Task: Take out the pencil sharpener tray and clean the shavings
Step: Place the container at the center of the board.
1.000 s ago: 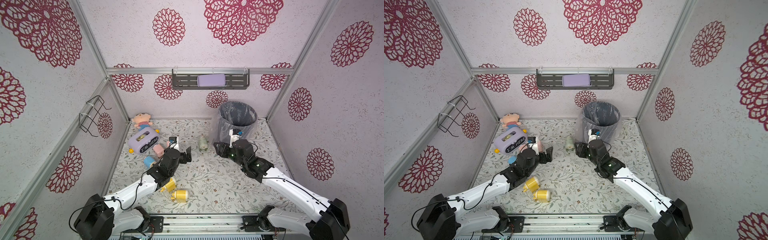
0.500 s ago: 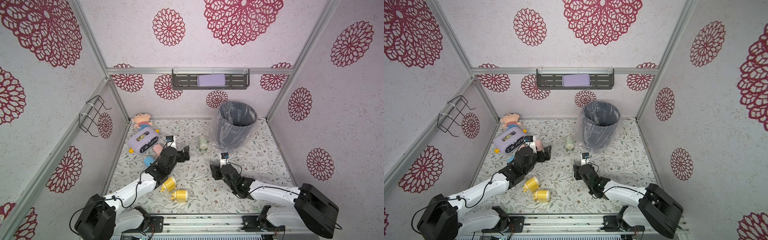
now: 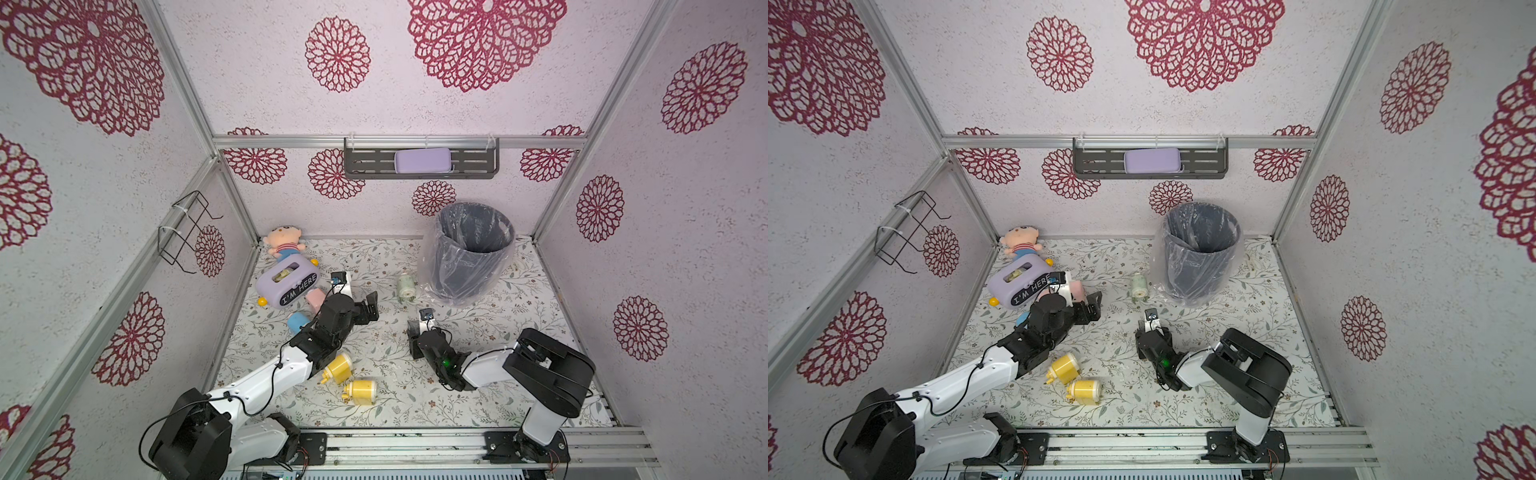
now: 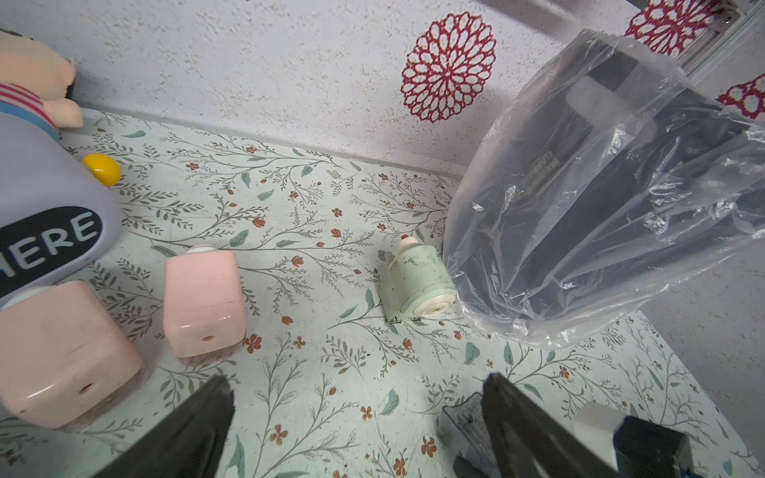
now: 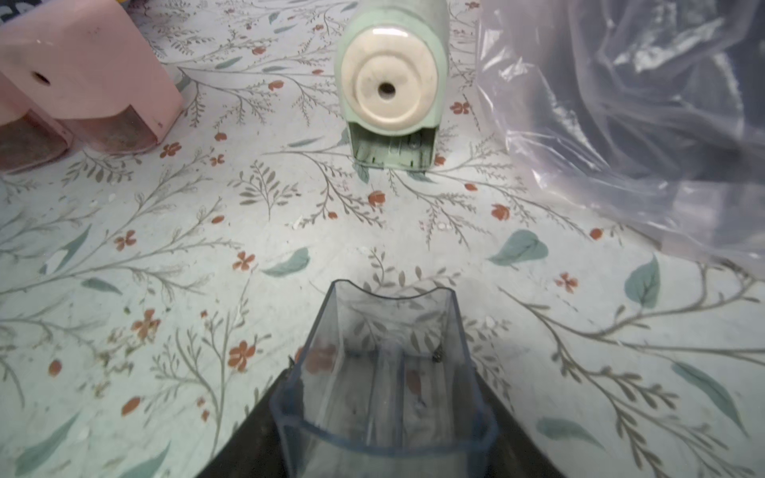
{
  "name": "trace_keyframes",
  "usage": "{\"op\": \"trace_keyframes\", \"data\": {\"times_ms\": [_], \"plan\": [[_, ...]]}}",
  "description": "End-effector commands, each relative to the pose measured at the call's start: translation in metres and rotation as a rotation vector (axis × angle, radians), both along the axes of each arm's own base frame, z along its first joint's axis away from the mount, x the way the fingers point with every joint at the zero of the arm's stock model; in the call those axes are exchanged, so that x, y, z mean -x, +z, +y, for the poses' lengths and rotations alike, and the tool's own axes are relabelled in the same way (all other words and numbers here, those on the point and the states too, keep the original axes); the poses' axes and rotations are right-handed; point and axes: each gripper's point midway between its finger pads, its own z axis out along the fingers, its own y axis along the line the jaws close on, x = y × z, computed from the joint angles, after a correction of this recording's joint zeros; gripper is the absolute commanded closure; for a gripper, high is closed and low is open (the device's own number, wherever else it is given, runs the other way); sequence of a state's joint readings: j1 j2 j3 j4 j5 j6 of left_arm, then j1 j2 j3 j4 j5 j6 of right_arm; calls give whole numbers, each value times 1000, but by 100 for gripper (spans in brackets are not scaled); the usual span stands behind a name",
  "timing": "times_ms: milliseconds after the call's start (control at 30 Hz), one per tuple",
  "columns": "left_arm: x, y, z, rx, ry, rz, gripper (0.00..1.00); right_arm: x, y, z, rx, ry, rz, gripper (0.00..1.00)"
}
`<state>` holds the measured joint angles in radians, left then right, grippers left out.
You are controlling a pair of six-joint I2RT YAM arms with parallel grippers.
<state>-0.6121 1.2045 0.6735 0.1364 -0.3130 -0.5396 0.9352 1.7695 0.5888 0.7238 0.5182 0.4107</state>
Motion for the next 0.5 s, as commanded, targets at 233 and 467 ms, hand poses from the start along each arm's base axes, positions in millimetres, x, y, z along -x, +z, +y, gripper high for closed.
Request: {"op": "trace_keyframes", "data": {"times_ms": [233, 467], "plan": [[3, 9, 11, -19, 23, -31, 3, -32, -13, 12, 39, -70, -30, 47], [4, 11, 13, -20, 27, -38, 3, -43, -25, 5, 46, -101, 6, 46]]}}
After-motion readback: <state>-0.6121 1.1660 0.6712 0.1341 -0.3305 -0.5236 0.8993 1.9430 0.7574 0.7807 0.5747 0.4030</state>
